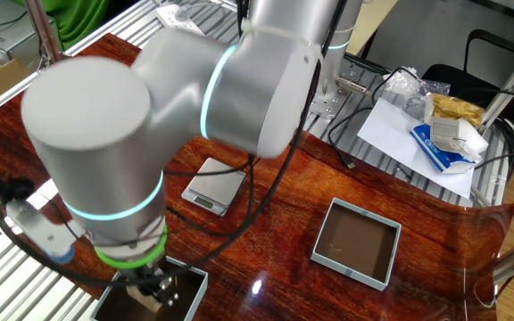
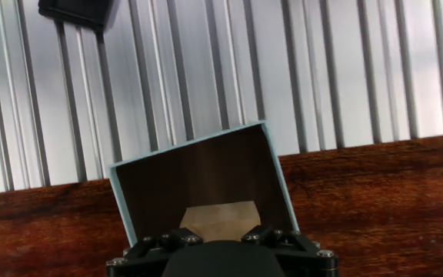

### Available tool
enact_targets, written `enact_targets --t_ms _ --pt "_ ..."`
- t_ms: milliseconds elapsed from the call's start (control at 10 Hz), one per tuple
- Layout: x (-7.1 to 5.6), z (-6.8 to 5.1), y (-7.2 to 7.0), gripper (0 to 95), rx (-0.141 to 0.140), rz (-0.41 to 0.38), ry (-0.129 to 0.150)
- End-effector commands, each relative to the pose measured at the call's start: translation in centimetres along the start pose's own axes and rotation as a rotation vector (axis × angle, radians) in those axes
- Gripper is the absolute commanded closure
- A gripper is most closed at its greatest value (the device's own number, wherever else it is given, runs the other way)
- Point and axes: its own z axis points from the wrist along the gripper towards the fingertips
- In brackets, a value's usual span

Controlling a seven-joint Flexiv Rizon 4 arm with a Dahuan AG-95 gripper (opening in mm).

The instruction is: Move an object from one box to another

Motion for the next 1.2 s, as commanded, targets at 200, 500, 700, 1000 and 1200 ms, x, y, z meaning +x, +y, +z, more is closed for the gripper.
enact_targets --t_ms 200,500,700,1000,1200 --pt "0.6 -1.5 -0.6 95.0 0.005 -0.01 -0.001" --pt "1.0 -2.5 -1.1 95.0 0.003 -0.007 -0.002" --pt "1.6 -3.7 -2.0 95.0 0.001 -0.027 0.0" --pt "2.4 -4.9 -4.4 95.0 -0.004 -0.064 -0.008" --pt "3.0 -5.4 -5.8 95.0 -0.004 -0.064 -0.009"
